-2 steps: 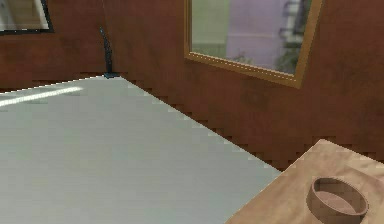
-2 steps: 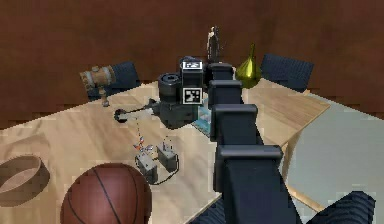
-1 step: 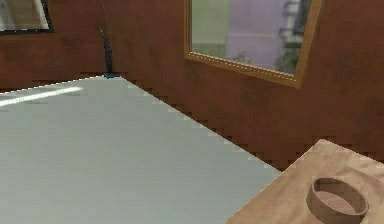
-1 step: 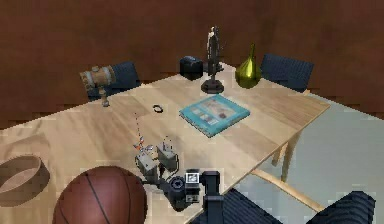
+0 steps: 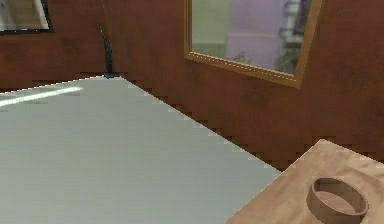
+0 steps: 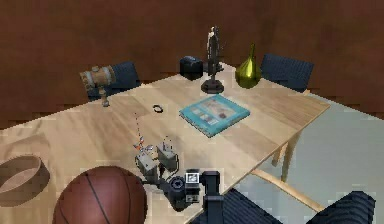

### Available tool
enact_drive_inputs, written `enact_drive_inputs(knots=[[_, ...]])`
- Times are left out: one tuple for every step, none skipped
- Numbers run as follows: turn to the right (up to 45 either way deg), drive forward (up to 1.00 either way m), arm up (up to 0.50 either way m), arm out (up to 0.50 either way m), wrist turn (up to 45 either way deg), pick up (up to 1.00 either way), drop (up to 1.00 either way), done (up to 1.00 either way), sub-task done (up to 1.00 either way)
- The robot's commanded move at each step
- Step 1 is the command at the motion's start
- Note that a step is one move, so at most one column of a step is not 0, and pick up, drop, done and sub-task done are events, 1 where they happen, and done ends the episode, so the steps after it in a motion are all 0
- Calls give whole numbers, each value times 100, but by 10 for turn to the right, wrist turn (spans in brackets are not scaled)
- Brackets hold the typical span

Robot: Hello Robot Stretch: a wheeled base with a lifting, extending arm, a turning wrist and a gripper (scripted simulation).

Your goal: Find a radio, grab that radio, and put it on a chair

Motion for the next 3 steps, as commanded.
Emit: enact_drive_inputs(knots=[[0,0,10,0,0,0,0,0,0],[0,0,18,0,0,0,0,0,0],[0,0,0,0,-450,0,0,0,0]])
